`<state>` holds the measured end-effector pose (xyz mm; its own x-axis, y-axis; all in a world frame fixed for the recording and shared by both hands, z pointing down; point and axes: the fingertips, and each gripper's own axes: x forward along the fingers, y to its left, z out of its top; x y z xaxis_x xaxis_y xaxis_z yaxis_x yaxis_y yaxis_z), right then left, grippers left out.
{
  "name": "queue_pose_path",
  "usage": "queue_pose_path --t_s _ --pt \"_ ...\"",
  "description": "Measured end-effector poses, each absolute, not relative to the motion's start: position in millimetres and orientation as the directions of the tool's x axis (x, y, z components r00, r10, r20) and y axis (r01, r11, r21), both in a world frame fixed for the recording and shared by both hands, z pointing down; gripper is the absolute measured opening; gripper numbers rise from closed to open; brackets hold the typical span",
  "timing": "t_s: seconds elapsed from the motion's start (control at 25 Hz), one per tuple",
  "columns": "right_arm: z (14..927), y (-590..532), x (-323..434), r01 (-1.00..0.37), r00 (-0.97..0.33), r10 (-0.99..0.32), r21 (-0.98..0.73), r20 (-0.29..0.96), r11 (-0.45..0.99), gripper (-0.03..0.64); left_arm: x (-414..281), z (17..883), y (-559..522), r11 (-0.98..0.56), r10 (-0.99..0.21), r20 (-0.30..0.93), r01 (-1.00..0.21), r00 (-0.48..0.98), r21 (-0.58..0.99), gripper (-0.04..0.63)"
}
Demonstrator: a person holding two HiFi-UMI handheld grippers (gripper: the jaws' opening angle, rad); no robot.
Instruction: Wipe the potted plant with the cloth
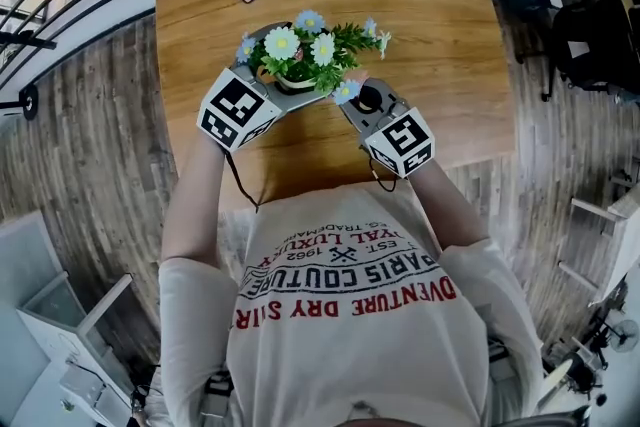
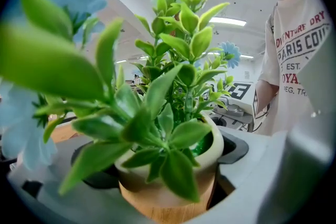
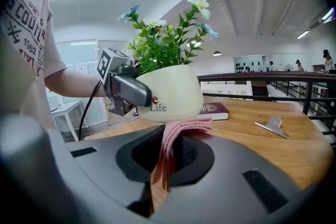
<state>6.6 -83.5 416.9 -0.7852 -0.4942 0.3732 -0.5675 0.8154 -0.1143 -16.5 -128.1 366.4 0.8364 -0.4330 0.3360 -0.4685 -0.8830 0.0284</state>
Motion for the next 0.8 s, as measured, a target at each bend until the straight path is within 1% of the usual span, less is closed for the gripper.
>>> queue_pose_path --t_s 0.16,0.36,0.6,0.8 --pt "424.6 -95.4 29.3 -0.629 -0.748 -0.541 -0.150 0.385 0.763 0.035 -12.5 376.5 -125.3 -0.882 -0.439 0.350 -0.471 0.827 0.007 0.523" --pt "437.7 -110.2 65.3 -0.707 -0.673 -0.609 -0.123 0.420 0.697 0.035 -1.5 398.7 -121.1 -0.886 -0.431 0.376 -0.463 0.820 -0.005 0.523" --pt "443.4 -135.7 126.0 -0.813 -0.548 -0.706 -0.090 0.449 0.575 0.035 16.2 438.0 -109.2 -0.906 -0.384 0.413 -0.424 0.826 0.004 0.523" --pt "444.2 -151.0 156.9 -0.859 -0.482 -0.750 -0.074 0.453 0.507 0.035 25.9 483.6 -97.8 -0.920 -0.334 0.470 -0.391 0.817 0.024 0.523"
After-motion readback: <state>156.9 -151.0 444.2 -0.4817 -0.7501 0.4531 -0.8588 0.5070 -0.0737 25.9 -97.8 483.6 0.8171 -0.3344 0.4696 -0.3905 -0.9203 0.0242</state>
